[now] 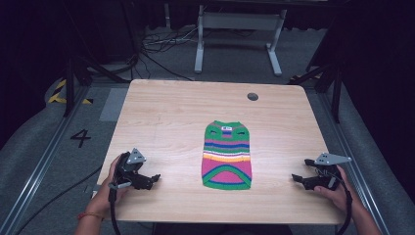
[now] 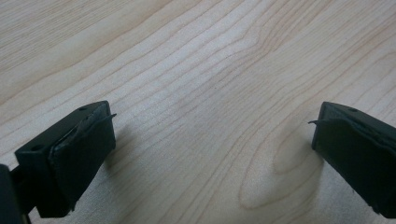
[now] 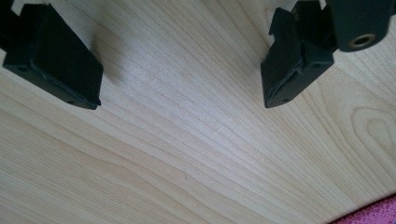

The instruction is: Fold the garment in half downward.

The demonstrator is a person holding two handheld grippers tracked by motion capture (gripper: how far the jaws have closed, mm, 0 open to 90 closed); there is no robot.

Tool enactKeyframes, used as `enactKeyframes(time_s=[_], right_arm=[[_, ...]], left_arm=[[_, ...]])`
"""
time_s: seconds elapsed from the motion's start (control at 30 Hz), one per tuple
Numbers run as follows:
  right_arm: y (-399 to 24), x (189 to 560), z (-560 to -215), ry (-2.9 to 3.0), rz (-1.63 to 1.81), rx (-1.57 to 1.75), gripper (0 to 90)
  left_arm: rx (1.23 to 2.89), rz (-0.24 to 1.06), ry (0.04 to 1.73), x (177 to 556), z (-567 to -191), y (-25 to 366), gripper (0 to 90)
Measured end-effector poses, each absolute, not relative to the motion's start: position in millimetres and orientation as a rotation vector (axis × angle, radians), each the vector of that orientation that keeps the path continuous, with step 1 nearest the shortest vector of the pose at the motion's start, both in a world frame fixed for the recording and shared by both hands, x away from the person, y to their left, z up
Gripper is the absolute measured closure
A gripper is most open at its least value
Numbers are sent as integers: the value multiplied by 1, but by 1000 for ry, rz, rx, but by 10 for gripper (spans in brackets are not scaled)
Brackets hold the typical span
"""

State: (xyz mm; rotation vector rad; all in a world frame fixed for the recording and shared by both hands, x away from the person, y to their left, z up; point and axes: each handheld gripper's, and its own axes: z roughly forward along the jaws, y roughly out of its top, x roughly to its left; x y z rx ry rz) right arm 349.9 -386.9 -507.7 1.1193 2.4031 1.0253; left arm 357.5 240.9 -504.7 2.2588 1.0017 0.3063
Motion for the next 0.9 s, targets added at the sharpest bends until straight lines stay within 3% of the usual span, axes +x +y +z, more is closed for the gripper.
enactKeyframes(time_s=[0.7,0.77,0.9], right_arm=[[-388,348,-506,2396,1011,1149,155],[-388,347,-505,2404,1007,1150,174],[-386,349,-503,2423,1002,1139,197]], left_arm=[[2291,297,989,359,-501,241,16],[2254,299,980,359,-501,243,107],[2263,297,951,359,-501,245,131]])
